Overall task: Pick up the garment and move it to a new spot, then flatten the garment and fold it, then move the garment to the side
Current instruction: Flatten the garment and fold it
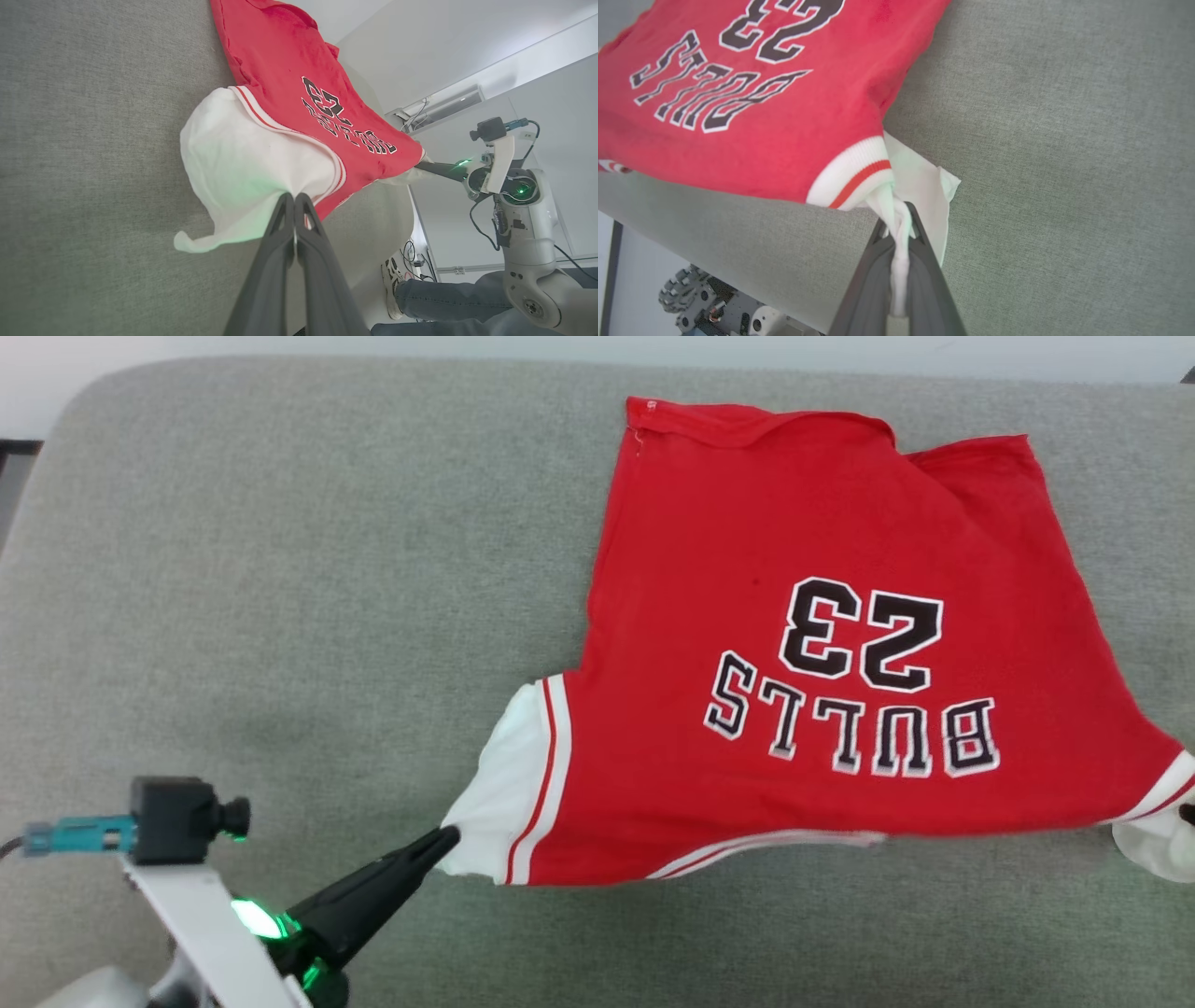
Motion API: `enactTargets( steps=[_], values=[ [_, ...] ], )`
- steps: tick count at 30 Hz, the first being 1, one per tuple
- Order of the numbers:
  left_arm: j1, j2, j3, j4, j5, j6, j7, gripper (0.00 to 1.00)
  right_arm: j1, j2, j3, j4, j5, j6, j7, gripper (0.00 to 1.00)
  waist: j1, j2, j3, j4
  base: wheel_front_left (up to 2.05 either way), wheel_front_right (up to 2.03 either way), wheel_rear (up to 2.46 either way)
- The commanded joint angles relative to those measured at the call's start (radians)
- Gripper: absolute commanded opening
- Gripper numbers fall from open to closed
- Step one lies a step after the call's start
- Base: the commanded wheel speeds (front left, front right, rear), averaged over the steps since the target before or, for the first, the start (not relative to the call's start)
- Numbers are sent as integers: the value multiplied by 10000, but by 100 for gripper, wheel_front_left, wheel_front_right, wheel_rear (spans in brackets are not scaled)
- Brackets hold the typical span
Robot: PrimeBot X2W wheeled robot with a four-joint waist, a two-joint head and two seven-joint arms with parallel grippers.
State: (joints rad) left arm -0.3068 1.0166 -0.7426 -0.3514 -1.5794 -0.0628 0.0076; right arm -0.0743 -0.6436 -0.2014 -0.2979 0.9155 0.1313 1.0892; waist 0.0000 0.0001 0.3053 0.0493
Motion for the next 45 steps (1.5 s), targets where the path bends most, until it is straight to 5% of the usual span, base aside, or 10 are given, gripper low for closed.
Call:
enactTargets(
  steps=[1,6,18,31,32,33,34,39,45],
  values=[
    [160,135,121,-181,-155,-70,-128,0,28,197,-228,-89,139,-10,113,0,0,-1,50,59,0,0,0],
    [348,300,-25,-182,-40,43,9,0,-96,325,-313,-116,-306,-10,550,0,0,-1,143,150,0,0,0],
    [-463,-2002,-1314,2934,646,-189,870,0,-1109,804,2363,2123,-2061,-9,-328,0,0,-1,472,130,0,0,0],
    [-930,-2997,-1779,4639,1278,-423,876,0,-1651,701,3807,3713,-2465,-38,-1884,0,0,-1,598,55,0,0,0],
    [-923,-3008,-1793,4679,1286,-443,852,0,-1719,674,3807,3682,-2515,-38,-2104,18,0,-1,573,38,0,0,0],
    [-914,-3022,-1793,4704,1298,-447,833,0,-1767,625,3853,3629,-2557,-38,-2291,47,0,-1,545,23,0,0,0],
    [-887,-3035,-1785,4716,1299,-455,810,0,-1766,561,3956,3503,-2556,-36,-2437,98,0,-1,515,7,0,0,0],
    [-599,-2886,-1746,4583,1309,-462,602,0,-1407,81,3808,2563,-2249,-13,-2769,100,0,-1,376,-125,0,0,0],
    [-386,-2717,-1768,4116,1494,-332,392,0,-768,-697,2452,1064,-1859,-10,-2038,100,0,-1,330,-103,0,0,0]
  ],
)
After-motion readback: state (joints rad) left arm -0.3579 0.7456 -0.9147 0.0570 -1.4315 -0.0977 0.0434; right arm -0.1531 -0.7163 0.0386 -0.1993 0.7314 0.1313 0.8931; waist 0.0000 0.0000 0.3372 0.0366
